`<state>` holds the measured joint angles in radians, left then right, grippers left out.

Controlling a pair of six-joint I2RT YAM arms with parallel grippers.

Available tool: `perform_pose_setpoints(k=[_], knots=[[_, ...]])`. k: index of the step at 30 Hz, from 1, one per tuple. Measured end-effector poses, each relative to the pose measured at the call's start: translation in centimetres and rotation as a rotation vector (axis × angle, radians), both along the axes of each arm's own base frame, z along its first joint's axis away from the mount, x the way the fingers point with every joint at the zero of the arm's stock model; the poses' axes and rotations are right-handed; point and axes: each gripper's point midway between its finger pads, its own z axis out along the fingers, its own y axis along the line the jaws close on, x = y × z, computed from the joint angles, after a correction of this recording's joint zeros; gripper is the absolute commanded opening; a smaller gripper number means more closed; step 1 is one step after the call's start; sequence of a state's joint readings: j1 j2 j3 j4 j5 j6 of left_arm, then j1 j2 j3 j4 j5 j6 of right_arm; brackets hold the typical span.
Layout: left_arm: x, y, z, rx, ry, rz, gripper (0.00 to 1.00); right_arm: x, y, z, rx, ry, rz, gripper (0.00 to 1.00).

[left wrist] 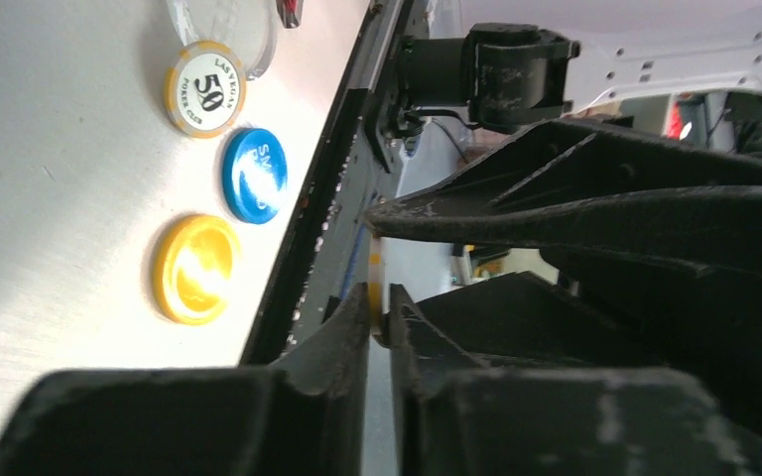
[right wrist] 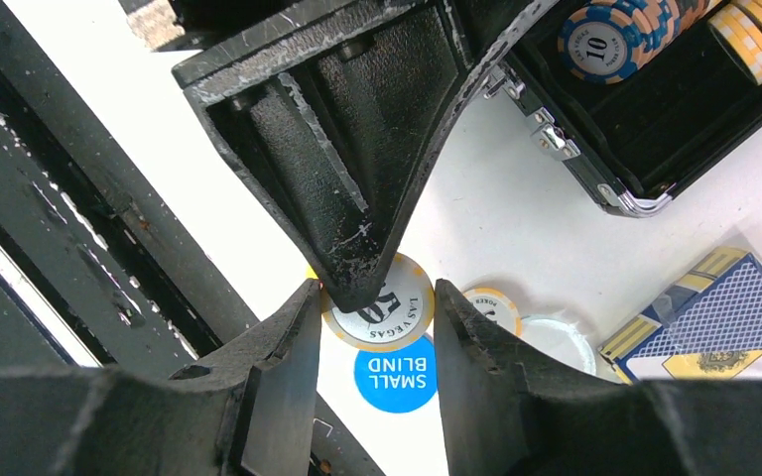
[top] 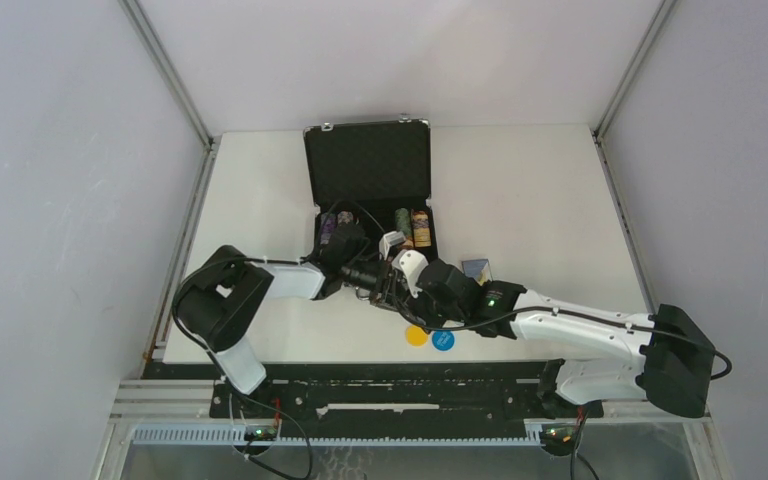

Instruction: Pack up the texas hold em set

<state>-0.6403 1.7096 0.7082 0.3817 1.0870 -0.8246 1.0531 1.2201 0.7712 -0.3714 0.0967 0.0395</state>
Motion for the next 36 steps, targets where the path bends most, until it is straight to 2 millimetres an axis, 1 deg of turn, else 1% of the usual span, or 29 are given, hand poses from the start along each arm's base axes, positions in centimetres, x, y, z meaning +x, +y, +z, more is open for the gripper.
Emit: perform_pose_setpoints(k=[1,8,9,12,13,15,18,22,24,27,28,30,32,36], knots=[[0.0,0.0,-0.1,0.003,0.000,-0.001,0.00,0.0,0.0,0.1,0.002,-0.001,0.000,0.40],[-0.1,-0.1,-0.2,0.002,0.000,-0.015,0.00,-0.1,-0.1,0.1,0.000,0.001,0.000,0.40],[-0.1,-0.1,-0.2,0.004,0.000,-0.015,0.00,-0.1,-0.2,0.1,0.000,0.001,0.000,0.43],[-0.1,-0.2,-0.2,0.004,-0.002,-0.018,0.00,-0.2,-0.3,0.1,0.002,-0.001,0.000,0.57],[-0.1,-0.2,-0.1,0.002,-0.003,-0.019,0.00,-0.2,-0.3,0.2,0.004,-0.003,0.000,0.59],[0.1,-0.3,0.1,-0.002,-0.011,-0.019,0.00,-0.1,-0.6,0.4,0.007,-0.012,-0.004,0.60],[0.7,-0.4,0.6,-0.010,-0.031,-0.018,0.00,0.4,-1.4,1.2,0.024,-0.049,-0.033,0.60],[2.3,-0.6,1.8,-0.016,-0.092,-0.023,0.00,1.5,-3.5,3.6,0.105,-0.123,-0.108,0.60],[3.5,-0.6,2.7,-0.023,-0.139,-0.027,0.00,2.4,-4.7,5.1,0.161,-0.169,-0.169,0.60],[5.1,-0.4,3.7,-0.025,-0.207,-0.026,0.00,3.7,-6.3,6.5,0.218,-0.221,-0.264,0.60],[5.3,-0.3,3.8,-0.024,-0.210,-0.021,0.00,4.2,-7.1,6.9,0.234,-0.235,-0.305,0.60],[6.3,0.2,3.6,0.005,-0.250,-0.010,0.00,5.1,-8.4,7.2,0.256,-0.255,-0.379,0.60],[7.6,0.6,3.4,0.051,-0.313,0.006,0.00,6.0,-9.6,6.9,0.269,-0.261,-0.450,0.59],[10.6,1.2,3.8,0.129,-0.497,0.020,0.00,6.8,-10.6,5.9,0.259,-0.243,-0.502,0.59]])
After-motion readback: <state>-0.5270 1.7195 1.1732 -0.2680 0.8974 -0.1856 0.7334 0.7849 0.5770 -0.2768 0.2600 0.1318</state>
